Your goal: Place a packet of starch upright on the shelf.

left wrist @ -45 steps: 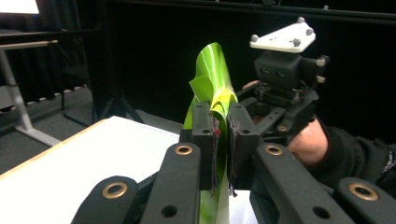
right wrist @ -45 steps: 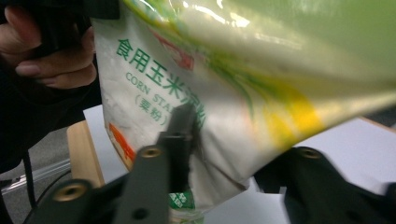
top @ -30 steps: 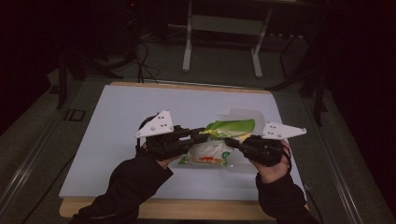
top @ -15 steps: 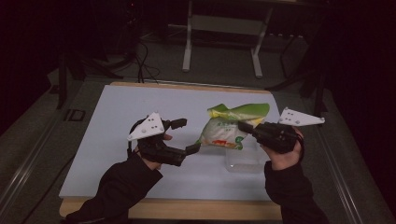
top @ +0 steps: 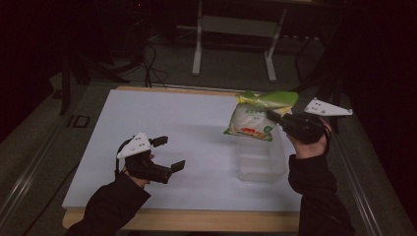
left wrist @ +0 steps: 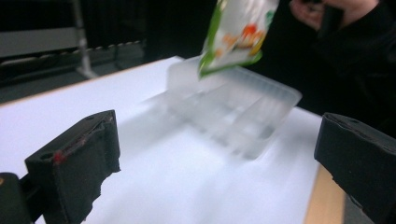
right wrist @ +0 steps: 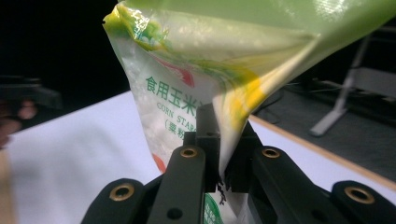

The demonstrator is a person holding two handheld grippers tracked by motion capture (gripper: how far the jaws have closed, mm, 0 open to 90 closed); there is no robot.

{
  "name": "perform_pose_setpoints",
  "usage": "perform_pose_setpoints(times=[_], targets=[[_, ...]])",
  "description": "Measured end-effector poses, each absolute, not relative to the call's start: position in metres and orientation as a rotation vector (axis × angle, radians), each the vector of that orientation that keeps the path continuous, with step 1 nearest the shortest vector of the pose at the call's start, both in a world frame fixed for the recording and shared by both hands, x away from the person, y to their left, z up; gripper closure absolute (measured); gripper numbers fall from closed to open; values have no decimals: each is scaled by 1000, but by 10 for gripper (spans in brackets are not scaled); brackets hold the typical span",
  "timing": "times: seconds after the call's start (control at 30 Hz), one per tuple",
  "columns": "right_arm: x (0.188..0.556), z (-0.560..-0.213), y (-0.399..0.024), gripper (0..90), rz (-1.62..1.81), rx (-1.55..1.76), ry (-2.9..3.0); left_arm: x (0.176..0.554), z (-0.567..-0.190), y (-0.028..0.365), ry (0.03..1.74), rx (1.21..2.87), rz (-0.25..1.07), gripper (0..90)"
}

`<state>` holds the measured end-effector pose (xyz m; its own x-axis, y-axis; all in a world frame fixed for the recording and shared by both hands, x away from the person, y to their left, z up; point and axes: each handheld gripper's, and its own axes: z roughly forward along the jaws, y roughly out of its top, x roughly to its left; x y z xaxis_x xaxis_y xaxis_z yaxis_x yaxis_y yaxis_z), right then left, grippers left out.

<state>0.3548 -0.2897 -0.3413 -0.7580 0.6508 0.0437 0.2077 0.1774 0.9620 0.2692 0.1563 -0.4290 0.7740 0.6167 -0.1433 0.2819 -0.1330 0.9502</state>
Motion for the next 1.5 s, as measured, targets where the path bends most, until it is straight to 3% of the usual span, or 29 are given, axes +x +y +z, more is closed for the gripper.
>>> perform_pose_setpoints(times=[0.4,1.0,1.5], targets=[[393,-358,-316,867,1537,931,2021,258,-480,170,786,1750,366,0],[425,-392,-318,867,1502,1061,2011,255,-488,173,712,1655,409,0],[440,-424,-309,867,1417,1116,2120,256,-491,172,712,1671,379,0]])
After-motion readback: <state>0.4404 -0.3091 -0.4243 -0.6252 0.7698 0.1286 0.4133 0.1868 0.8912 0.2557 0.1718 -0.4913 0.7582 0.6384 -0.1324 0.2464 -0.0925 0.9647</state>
